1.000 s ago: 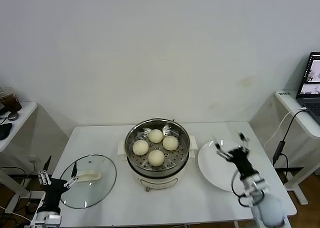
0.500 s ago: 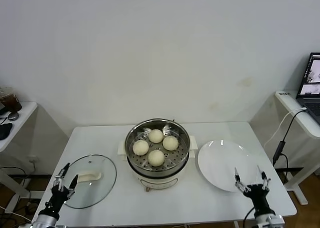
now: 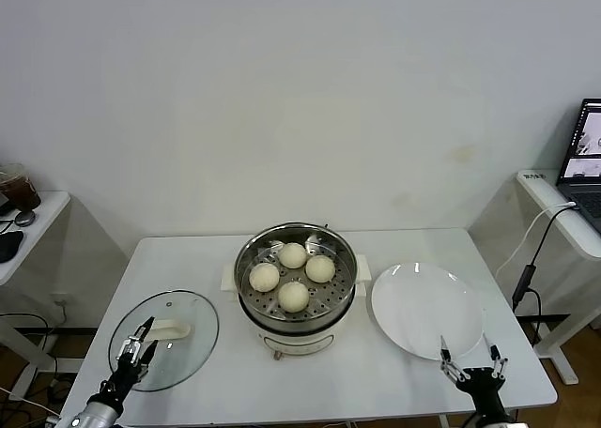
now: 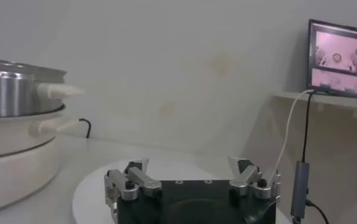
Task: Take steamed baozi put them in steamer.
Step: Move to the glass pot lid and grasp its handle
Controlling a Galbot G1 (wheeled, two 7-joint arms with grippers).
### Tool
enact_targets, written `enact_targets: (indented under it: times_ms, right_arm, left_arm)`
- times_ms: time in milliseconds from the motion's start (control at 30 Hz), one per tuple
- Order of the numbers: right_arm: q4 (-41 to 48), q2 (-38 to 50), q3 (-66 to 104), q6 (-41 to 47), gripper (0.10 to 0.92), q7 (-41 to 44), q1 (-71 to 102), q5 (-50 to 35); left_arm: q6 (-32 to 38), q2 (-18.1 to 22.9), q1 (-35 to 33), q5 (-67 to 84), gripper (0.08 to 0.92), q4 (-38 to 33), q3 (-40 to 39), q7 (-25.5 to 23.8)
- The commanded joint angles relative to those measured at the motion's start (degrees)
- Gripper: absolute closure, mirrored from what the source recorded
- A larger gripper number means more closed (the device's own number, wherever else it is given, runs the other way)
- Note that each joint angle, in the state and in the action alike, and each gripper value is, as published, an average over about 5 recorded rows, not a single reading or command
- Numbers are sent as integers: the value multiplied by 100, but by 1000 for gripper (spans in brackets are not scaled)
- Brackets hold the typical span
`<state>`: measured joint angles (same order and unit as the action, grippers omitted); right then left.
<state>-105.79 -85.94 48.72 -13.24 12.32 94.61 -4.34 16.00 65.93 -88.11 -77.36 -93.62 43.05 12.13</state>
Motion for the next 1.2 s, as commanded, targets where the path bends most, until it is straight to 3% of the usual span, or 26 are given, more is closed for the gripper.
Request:
enact_targets:
  times_ms: [33, 733, 1200]
  right_arm:
    - [3, -80, -9, 32, 203, 2, 126, 8]
    - [94, -127, -88, 4, 203, 29, 112, 97]
    - [77, -113, -127, 11, 203, 56, 120, 101]
  left_arm:
    - [-38, -30, 408, -343, 177, 339, -99, -65]
    - [-163, -1, 1423, -314, 189, 1207, -333, -130]
    - [-188, 91, 1573, -282, 571, 1501, -400, -75]
